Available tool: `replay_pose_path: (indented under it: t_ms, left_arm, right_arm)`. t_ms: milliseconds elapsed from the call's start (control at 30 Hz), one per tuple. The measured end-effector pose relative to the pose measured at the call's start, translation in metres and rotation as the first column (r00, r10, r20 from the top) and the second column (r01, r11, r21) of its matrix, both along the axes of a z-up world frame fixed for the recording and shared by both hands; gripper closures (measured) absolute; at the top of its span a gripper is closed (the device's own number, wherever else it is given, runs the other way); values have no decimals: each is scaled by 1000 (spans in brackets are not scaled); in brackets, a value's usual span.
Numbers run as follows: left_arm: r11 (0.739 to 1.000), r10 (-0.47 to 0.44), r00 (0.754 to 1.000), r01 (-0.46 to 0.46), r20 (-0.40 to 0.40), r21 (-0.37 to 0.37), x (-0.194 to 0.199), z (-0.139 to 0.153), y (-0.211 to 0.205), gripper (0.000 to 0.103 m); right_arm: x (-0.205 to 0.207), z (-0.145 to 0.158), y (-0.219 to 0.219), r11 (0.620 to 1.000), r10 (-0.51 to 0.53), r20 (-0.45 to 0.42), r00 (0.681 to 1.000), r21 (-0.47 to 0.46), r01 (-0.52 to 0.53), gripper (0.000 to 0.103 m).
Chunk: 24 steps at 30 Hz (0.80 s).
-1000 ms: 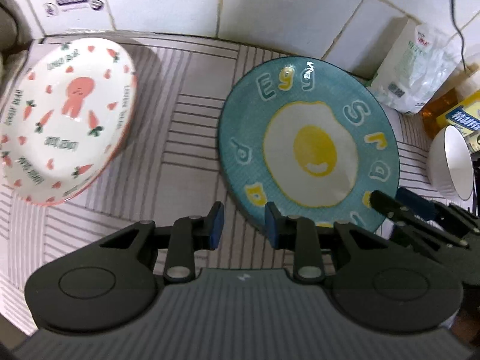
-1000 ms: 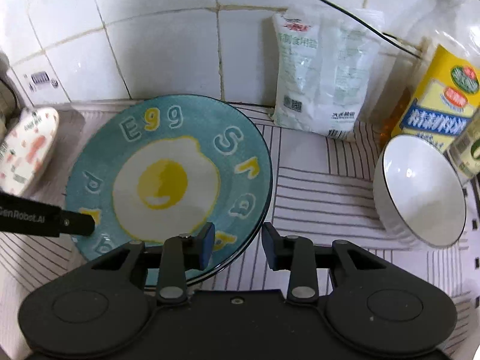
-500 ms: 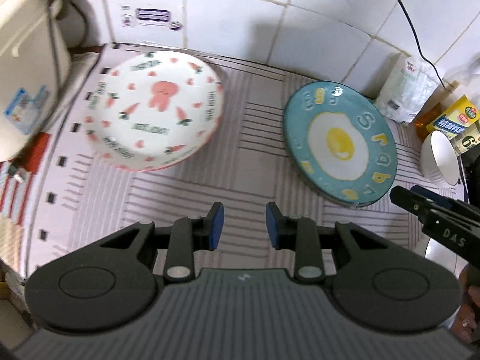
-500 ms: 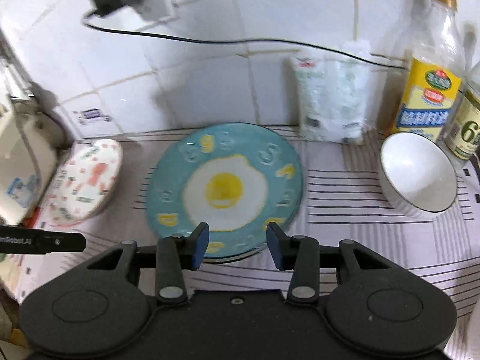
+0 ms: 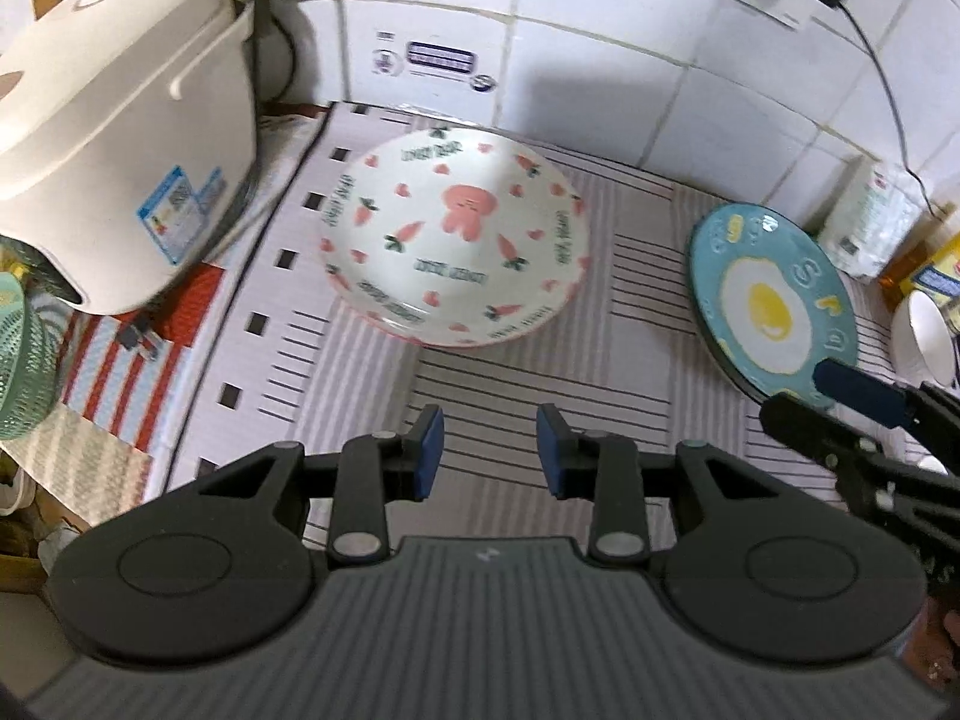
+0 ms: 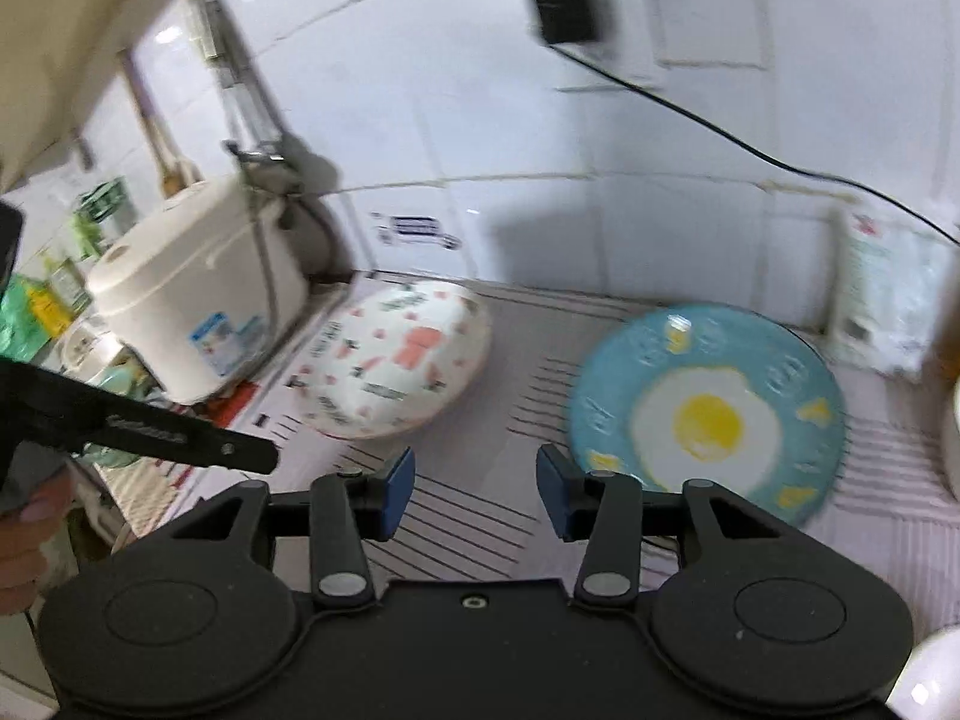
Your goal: Organize plates and bowls
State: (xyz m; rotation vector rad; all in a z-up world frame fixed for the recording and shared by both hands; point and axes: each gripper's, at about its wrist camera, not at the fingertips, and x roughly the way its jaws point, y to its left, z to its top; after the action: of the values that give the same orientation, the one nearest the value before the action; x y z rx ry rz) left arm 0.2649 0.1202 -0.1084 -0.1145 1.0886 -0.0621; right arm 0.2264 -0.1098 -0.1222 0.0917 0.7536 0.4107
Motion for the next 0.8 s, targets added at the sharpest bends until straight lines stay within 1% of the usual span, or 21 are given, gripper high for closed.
replay_pose_path:
  t_ms: [33,100,200,233,267,300,367,433,533,633,800]
  left_arm:
    - [1000,5,1000,-5,4,2,2,-2,5,69]
    - [1000,12,1000,-12,11,9,5,-5,15,64]
    - [999,33,999,-34,21,39,12,-12,28,58]
    - [998,40,999,-42,26,42,14,-14,32,56]
    - [998,45,998,-47,31,41,17,-17,35,51]
    - [998,54,998,-56,38,39,19,-21,40,46]
    - [996,75,996,-77,52,34,24,-27,46,42]
    - [994,102,993,-103,62,18,30,-36,53,39]
    - [992,125,990,-126,70,5,42,-51,59,39]
    - [990,138,985,-139,108,5,54,-64,64,37]
    - [985,171,979,-171,112,-11,80,-91,77,36]
  right_arm:
    - [1,-1,5,1000,10,13,1000,4,-10,40]
    - [6,-4,16,1000,26,38,999,13,-27,40]
    - [14,-13,28,999,20,61,998,37,-23,39]
    - [18,-18,31,999,12,76,997,48,-16,37]
    - [21,-22,34,998,3,89,996,59,-8,33]
    - [26,-27,36,997,-5,98,995,74,-3,32]
    - [36,-40,41,994,-19,107,994,111,7,32]
    - [47,-53,44,989,-39,91,995,142,26,32]
    - [65,-76,48,980,-71,41,997,187,62,32]
    - [80,-94,53,975,-97,-1,995,200,95,32]
    - [99,-111,58,970,-130,-49,990,202,137,32]
